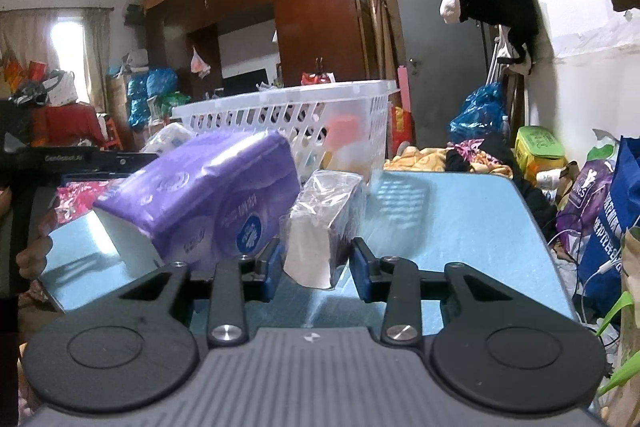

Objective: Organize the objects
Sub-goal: 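Carry the roll and packet over the basket and open both tools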

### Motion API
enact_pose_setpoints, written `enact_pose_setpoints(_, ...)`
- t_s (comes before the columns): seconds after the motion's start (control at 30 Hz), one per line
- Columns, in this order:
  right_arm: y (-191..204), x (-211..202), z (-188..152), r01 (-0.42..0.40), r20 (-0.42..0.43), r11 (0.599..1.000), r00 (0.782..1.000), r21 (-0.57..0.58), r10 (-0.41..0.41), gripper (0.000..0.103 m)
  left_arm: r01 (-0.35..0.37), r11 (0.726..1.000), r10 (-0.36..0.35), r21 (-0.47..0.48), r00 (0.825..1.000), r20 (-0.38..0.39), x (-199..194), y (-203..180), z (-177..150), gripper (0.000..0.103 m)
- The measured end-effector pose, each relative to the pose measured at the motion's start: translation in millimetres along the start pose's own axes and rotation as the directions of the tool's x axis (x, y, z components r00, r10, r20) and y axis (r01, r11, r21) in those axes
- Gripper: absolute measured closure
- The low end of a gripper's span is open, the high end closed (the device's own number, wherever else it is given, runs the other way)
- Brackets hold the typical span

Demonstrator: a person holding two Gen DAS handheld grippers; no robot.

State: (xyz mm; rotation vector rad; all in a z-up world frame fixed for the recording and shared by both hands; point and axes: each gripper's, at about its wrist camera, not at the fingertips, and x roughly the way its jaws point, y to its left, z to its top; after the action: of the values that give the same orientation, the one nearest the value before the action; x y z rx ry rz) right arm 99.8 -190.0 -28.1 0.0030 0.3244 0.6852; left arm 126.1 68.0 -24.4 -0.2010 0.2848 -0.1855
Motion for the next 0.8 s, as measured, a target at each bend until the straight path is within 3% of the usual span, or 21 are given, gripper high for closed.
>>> enact_pose_setpoints(0.23, 4, -8, 26, 0.007, 0.059, 1.000, 0.998, -0.026, -0.005, 0.064, -0.022, 0.999, 0.021, 0.023, 0.997, 0.073, -19, -7, 16, 0.058)
enact_pose_setpoints(0.47, 23, 9, 94, 0.012, 0.122, 0.994, 0.993, -0.105, 0.001, 0.065, -0.080, 0.994, 0.071, 0.076, 0.991, 0.116, -10, -22, 77, 0.058)
enact_pose_setpoints(0.63, 31, 60, 136, 0.016, 0.097, 0.991, 0.995, -0.136, -0.003, 0.065, -0.179, 0.978, 0.172, 0.108, 0.982, 0.071, 30, -27, 127, 0.058)
enact_pose_setpoints(0.8, 24, 118, 149, 0.028, 0.001, 0.995, 1.000, -0.095, -0.028, 0.065, -0.256, 0.959, 0.262, 0.122, 0.965, -0.033, 80, -16, 143, 0.058)
